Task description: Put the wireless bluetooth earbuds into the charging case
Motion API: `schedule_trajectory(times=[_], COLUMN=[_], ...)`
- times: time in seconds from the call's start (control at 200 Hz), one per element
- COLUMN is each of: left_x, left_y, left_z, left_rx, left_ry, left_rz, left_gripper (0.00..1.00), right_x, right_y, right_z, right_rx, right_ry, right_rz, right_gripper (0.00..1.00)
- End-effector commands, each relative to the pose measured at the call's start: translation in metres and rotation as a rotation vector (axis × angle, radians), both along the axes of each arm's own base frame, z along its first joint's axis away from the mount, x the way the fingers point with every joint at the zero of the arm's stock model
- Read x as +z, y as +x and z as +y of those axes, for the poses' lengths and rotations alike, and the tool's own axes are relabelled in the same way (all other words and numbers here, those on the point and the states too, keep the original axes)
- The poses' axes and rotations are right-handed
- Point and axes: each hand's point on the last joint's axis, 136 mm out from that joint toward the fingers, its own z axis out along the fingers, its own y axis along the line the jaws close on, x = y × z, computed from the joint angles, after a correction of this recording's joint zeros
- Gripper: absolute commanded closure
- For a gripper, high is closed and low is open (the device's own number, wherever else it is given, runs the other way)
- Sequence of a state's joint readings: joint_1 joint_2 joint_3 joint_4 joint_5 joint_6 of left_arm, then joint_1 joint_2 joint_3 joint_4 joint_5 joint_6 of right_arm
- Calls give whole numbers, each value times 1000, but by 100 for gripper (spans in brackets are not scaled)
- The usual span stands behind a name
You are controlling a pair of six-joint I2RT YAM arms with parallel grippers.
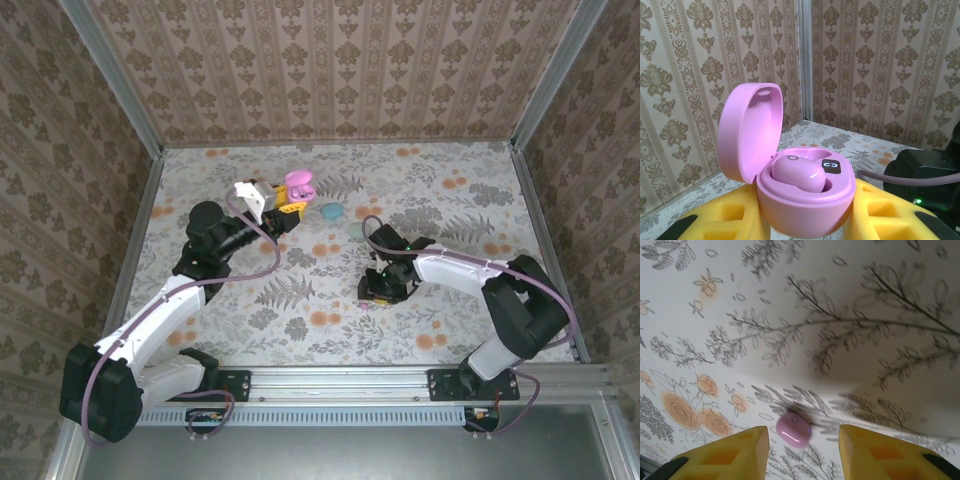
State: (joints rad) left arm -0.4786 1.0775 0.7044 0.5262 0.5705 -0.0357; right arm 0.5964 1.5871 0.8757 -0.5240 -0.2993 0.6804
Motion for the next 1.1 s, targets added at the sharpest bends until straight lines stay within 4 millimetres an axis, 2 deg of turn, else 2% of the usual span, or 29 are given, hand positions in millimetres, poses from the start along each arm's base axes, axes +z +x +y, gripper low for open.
schedule_trajectory(times=[0.0,0.35,0.52,0.915,1.095], left_x=[15,14,13,13,13], left_y=[-6,-5,-5,-6,-6], left_z=[2,4,3,3,3], left_rx=[0,12,8,6,8], left_ry=[-19,-9,-8,-9,-9], left_rz=[-60,-60,-57,-52,-50], left_gripper=[68,68,68,68,68], right_x=[3,-12,-7,5,3], right_y=[-1,-15,-23,-19,-27], right_z=[12,10,15,40,40], right_rx=[83,149,172,156,162], right_ry=[2,-97,-57,79,70], right_rz=[12,79,92,76,101], right_gripper=[56,58,59,60,62])
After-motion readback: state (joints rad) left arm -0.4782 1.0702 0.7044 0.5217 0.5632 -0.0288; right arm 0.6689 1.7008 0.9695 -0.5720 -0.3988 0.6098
